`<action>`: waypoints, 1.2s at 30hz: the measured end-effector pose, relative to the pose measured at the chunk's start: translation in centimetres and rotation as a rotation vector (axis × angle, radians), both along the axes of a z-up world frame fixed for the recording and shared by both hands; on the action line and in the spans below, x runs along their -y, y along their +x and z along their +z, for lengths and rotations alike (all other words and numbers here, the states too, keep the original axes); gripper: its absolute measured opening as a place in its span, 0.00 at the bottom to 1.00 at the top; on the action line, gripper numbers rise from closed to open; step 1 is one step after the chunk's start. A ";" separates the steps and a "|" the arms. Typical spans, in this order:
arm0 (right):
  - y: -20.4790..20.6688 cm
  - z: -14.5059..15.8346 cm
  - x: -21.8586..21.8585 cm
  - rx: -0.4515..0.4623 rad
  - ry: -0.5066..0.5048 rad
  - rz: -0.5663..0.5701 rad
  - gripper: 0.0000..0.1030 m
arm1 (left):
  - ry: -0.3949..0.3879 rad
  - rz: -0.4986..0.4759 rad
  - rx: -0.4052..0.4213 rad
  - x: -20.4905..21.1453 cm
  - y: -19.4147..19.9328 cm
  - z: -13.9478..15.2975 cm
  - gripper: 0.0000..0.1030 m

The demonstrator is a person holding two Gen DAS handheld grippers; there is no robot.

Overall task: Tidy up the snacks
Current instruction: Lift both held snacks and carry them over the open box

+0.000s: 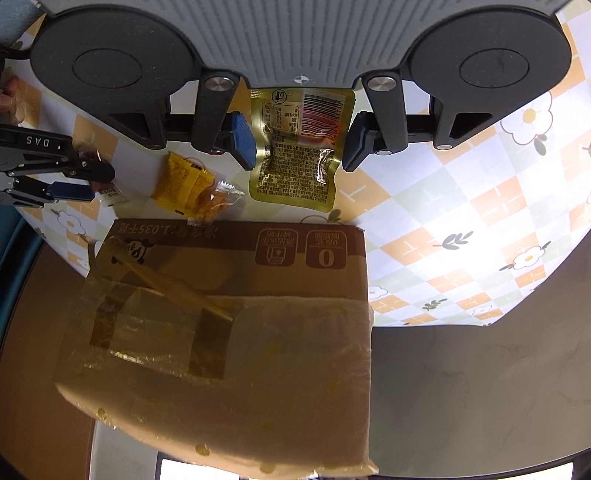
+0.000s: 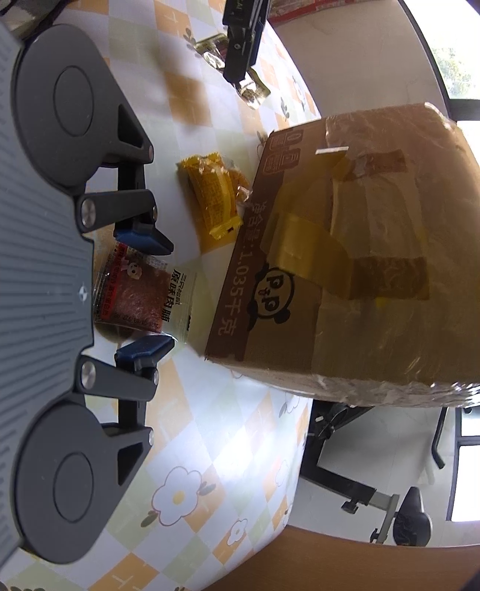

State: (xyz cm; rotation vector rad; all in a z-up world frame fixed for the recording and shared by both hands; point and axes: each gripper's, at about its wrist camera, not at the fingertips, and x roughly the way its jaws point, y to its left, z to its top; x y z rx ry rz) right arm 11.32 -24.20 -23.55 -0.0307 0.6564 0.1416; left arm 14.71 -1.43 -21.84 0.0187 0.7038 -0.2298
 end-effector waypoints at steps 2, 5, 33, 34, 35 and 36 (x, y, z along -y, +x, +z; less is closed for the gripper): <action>-0.3 0.3 -0.1 0.002 0.004 0.010 0.50 | -0.008 0.004 0.010 -0.2 -0.2 0.3 0.52; -0.7 0.9 -0.5 0.012 0.008 0.029 0.50 | -0.022 0.009 0.023 -0.4 -0.3 0.7 0.52; -0.8 13.5 -5.7 0.325 0.040 0.271 0.49 | -0.126 -0.026 0.294 -1.7 -0.6 10.8 0.53; -0.5 14.3 -5.6 0.348 0.040 0.274 0.49 | -0.129 -0.031 0.318 -1.5 -0.4 11.7 0.53; -0.2 15.1 -5.5 0.370 0.038 0.276 0.49 | -0.134 -0.037 0.343 -1.4 -0.1 12.6 0.53; 0.3 15.8 -5.4 0.391 0.034 0.276 0.49 | -0.138 -0.044 0.366 -1.3 0.3 13.5 0.53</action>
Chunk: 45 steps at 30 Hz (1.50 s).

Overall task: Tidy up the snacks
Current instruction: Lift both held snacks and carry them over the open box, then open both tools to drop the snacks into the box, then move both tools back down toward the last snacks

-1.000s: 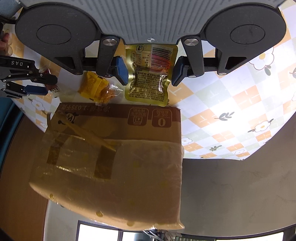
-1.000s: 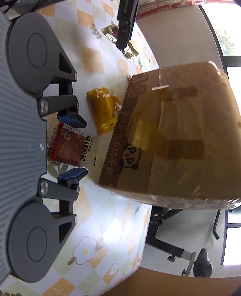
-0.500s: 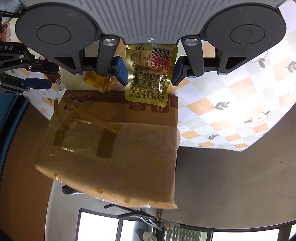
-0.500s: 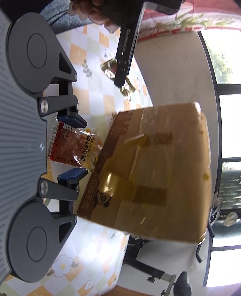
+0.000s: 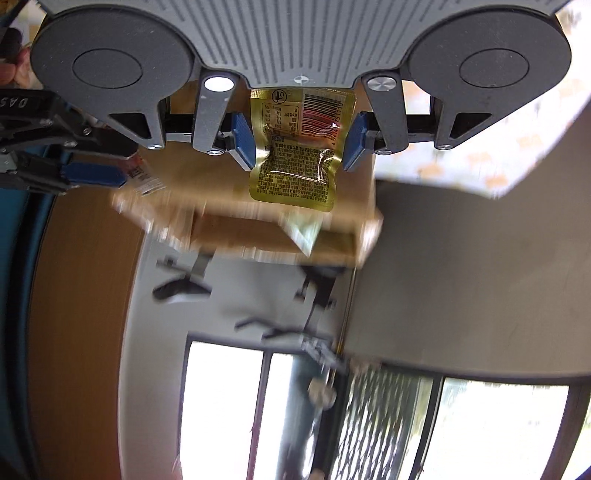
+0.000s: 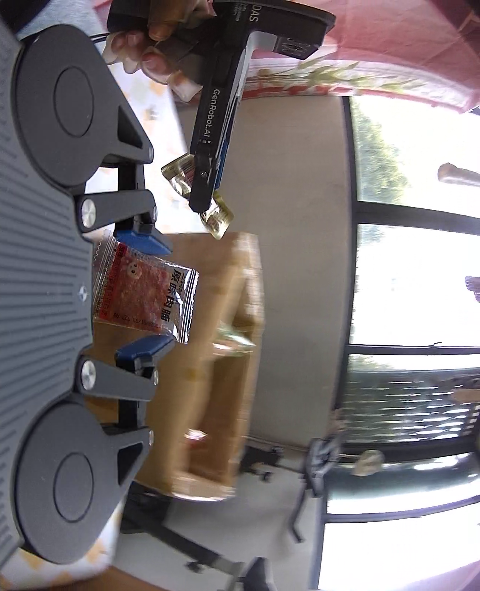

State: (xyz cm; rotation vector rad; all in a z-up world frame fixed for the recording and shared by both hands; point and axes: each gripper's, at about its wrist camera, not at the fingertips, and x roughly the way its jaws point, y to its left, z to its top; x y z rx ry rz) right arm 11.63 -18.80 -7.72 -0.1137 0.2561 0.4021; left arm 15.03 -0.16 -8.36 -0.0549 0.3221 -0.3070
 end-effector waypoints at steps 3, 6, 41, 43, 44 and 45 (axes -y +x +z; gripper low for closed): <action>1.6 1.6 0.4 0.053 -0.031 -0.017 0.50 | 0.007 -0.023 0.043 1.2 2.0 2.2 0.53; 3.9 2.6 1.0 0.078 -0.072 -0.044 0.49 | -0.003 -0.060 0.040 2.8 4.6 3.7 0.53; 3.3 -0.3 4.0 0.041 0.075 -0.266 1.00 | 0.005 -0.021 -0.062 1.4 6.0 0.7 0.78; 2.3 -0.8 3.9 0.031 0.091 -0.274 1.00 | -0.004 -0.023 -0.085 1.0 5.2 -0.1 0.78; 1.8 -1.1 3.7 0.024 0.090 -0.278 1.00 | -0.016 -0.026 -0.104 0.7 4.8 -0.7 0.78; 1.4 -1.4 3.5 0.015 0.084 -0.288 1.00 | -0.029 -0.024 -0.125 0.5 4.5 -1.2 0.78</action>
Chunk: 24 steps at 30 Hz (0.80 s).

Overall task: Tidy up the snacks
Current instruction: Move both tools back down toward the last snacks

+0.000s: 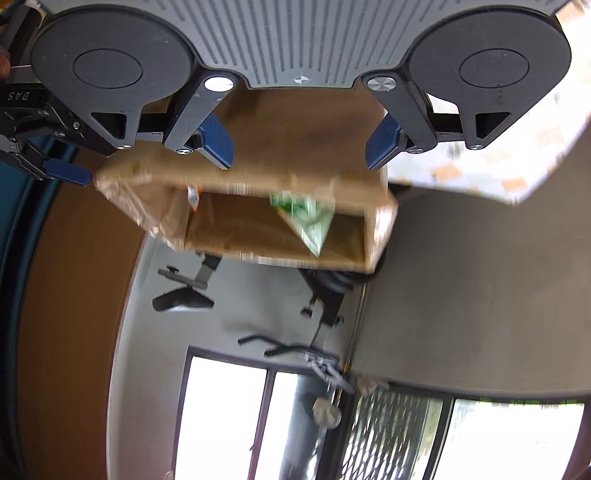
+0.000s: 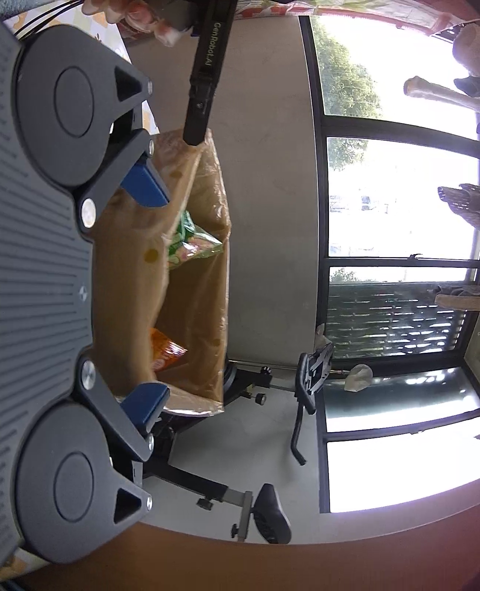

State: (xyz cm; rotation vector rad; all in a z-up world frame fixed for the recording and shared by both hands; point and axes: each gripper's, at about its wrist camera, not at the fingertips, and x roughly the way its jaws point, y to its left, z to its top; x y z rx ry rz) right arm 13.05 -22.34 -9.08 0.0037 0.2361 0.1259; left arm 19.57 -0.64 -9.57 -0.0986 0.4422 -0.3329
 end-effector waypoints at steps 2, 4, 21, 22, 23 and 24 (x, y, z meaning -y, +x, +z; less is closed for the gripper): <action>-0.9 -0.6 -0.3 -0.004 0.003 -0.030 1.00 | -0.015 0.012 -0.031 -0.3 -0.5 -1.0 0.78; -1.7 -1.2 -0.4 -0.010 0.024 -0.041 1.00 | -0.018 0.019 -0.060 -0.4 -0.8 -2.0 0.78; -2.9 -7.7 -1.1 -0.338 0.085 -0.043 1.00 | 0.050 0.050 -0.150 -0.9 -2.1 -6.6 0.78; -2.7 -8.0 -1.1 -0.358 0.104 -0.028 1.00 | 0.050 0.055 -0.155 -1.1 -2.2 -6.8 0.78; -2.5 -8.2 -1.1 -0.376 0.120 -0.019 1.00 | 0.050 0.060 -0.161 -1.2 -2.3 -7.0 0.78; -2.2 -8.5 -1.2 -0.398 0.126 -0.016 1.00 | 0.051 0.064 -0.167 -1.4 -2.4 -7.4 0.78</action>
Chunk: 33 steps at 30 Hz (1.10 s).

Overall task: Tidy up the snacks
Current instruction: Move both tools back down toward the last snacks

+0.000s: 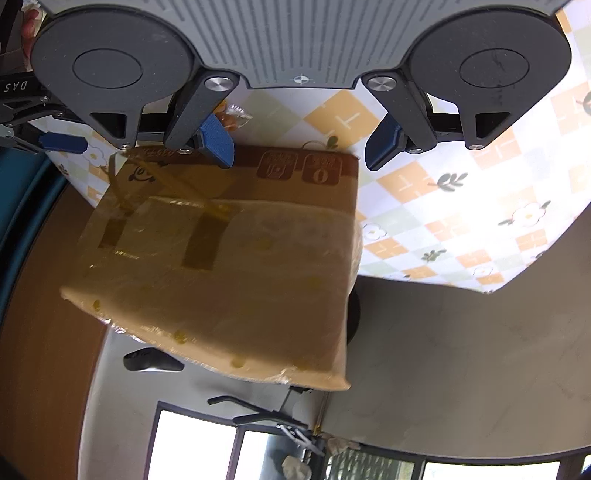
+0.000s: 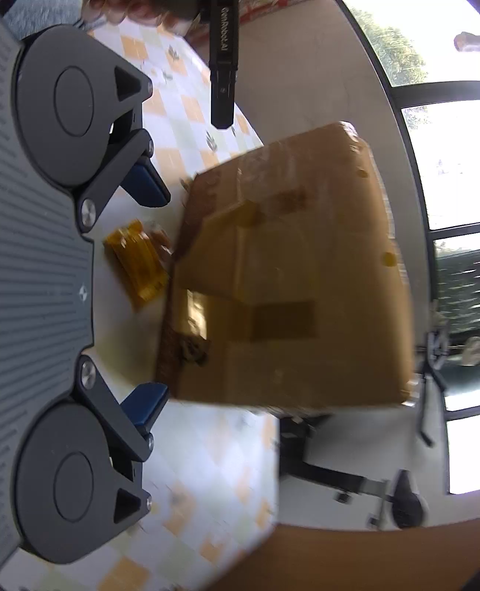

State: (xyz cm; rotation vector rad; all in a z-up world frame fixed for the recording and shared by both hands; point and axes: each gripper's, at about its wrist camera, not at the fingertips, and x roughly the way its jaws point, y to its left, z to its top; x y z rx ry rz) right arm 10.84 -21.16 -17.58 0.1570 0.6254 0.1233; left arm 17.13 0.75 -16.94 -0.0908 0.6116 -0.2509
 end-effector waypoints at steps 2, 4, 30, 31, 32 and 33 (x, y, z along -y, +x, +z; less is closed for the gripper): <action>0.7 -0.5 -0.5 -0.043 -0.020 -0.009 1.00 | 0.005 0.008 -0.009 -0.1 -0.1 -0.4 0.78; 1.5 -1.0 -0.9 -0.083 -0.048 -0.023 1.00 | 0.006 0.013 -0.014 -0.3 -0.1 -0.8 0.78; 7.4 -4.8 -5.5 -0.168 -0.257 -0.055 1.00 | -0.035 0.072 -0.062 -2.5 0.1 -2.9 0.78; 7.2 -4.8 -5.5 -0.169 -0.267 -0.049 1.00 | -0.035 0.071 -0.064 -2.5 0.1 -2.9 0.78; 7.1 -4.9 -5.5 -0.171 -0.272 -0.047 1.00 | -0.035 0.071 -0.067 -2.4 0.2 -3.1 0.78; 6.9 -5.0 -5.3 -0.178 -0.276 -0.051 1.00 | -0.035 0.069 -0.068 -2.3 0.3 -3.1 0.78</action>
